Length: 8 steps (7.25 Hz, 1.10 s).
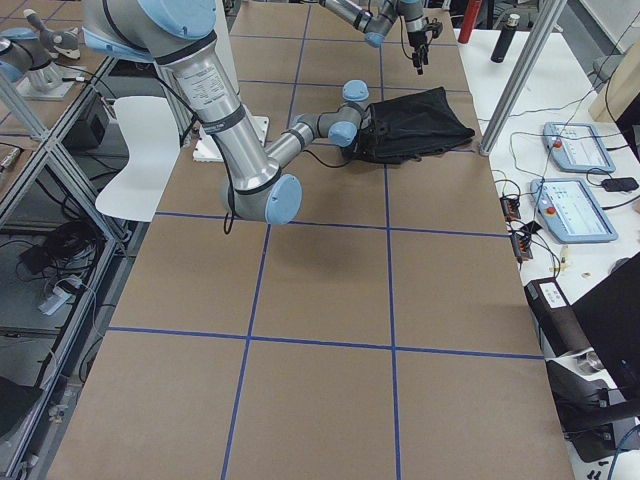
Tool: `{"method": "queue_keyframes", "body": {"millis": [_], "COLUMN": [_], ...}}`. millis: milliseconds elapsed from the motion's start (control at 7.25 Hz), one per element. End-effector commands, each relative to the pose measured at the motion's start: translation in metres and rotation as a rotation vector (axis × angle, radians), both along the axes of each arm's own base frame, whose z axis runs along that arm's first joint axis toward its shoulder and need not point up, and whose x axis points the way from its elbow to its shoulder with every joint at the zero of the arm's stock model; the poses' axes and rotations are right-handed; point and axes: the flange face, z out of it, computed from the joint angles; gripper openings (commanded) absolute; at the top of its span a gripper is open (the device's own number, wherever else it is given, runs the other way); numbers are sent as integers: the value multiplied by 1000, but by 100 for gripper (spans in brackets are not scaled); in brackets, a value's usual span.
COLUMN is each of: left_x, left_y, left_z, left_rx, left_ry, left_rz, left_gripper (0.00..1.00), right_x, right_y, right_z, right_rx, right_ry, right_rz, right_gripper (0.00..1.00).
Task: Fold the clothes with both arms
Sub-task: 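Pull the corner with the right gripper toward the robot, straightening the shirt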
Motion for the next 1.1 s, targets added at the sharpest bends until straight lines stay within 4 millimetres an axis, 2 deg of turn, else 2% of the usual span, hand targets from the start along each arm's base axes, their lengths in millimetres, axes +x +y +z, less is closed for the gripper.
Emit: {"method": "queue_keyframes", "body": {"millis": [0, 276, 414, 552, 690, 966], "left_x": [0, 1, 0, 0, 0, -1], "left_y": [0, 1, 2, 3, 3, 3], "left_z": [-3, -4, -5, -3, -5, -9], "left_rx": [5, 3, 6, 6, 8, 14], "left_ry": [4, 6, 12, 10, 12, 16], "left_rz": [0, -1, -3, -3, -3, -3], "left_gripper": [100, 100, 100, 100, 100, 100], "right_x": [4, 17, 18, 26, 34, 35], "right_y": [74, 154, 182, 191, 194, 196], "right_z": [-30, -34, -21, 0, 10, 11], "right_rx": [6, 45, 63, 63, 60, 62], "right_ry": [4, 33, 53, 84, 92, 93], "right_rz": [-76, -125, -142, -144, -148, -161], "right_gripper": [0, 0, 0, 0, 0, 0]}}
